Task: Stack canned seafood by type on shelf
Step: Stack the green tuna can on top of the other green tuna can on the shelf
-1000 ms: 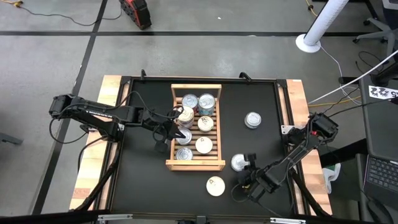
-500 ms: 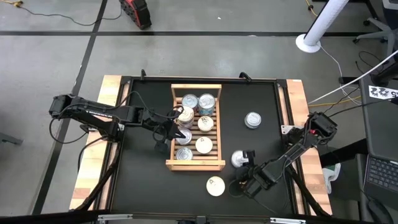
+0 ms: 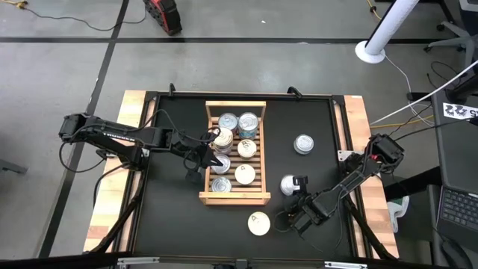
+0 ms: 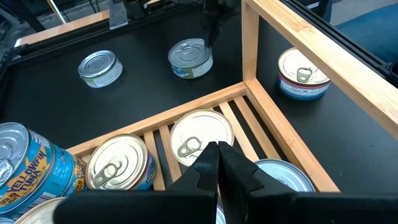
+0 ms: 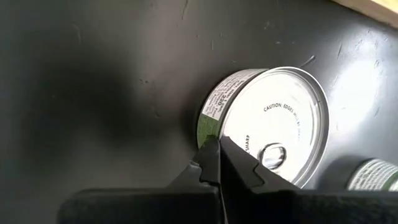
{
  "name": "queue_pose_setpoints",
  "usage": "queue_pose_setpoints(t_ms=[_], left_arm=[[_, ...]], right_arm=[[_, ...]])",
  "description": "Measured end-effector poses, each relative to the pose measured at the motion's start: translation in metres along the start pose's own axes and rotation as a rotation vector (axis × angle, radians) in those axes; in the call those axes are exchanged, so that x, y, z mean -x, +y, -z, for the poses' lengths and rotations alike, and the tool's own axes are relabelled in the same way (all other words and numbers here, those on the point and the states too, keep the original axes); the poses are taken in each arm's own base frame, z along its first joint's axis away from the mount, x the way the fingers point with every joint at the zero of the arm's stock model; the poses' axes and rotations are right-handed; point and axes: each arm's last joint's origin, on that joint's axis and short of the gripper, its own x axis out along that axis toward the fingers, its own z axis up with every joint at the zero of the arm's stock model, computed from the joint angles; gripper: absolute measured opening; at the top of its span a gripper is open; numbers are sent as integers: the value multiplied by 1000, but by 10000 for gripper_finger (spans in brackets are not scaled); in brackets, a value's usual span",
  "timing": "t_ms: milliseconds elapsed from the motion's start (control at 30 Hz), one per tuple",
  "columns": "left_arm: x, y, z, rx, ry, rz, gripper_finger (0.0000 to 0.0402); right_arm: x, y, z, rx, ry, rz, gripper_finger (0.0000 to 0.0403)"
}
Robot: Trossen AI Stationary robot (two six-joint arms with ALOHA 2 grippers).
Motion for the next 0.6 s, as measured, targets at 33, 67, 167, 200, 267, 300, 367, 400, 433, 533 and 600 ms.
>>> queue_pose_setpoints(t_ms=[33, 67, 167, 200, 267, 300, 367, 400, 433, 533, 600], left_arm=[[0, 0, 0, 0, 0, 0, 0], [0, 0, 0, 0, 0, 0, 0], [0, 0, 0, 0, 0, 0, 0], [0, 0, 0, 0, 0, 0, 0], [0, 0, 0, 0, 0, 0, 0], [0, 0, 0, 0, 0, 0, 0], [0, 0, 0, 0, 0, 0, 0], [0, 0, 0, 0, 0, 0, 0], [0, 0, 0, 0, 0, 0, 0], [0, 0, 0, 0, 0, 0, 0], [0, 0, 0, 0, 0, 0, 0]], right_arm=[[-1, -1, -1, 8, 1, 1, 1], [-1, -2, -1, 19, 2, 1, 1], [-3, -7, -4, 30, 9, 7, 0], [-4, -9, -5, 33, 11, 10, 0], [-6, -13, -7, 42, 15, 16, 0], [-7, -15, -8, 49, 17, 17, 0], [-9, -19, -10, 61, 23, 19, 0], [-9, -20, -11, 65, 24, 20, 0], [-8, -22, -13, 70, 24, 19, 0], [-6, -26, -18, 89, 23, 18, 0], [-2, -29, -20, 103, 30, 37, 0]])
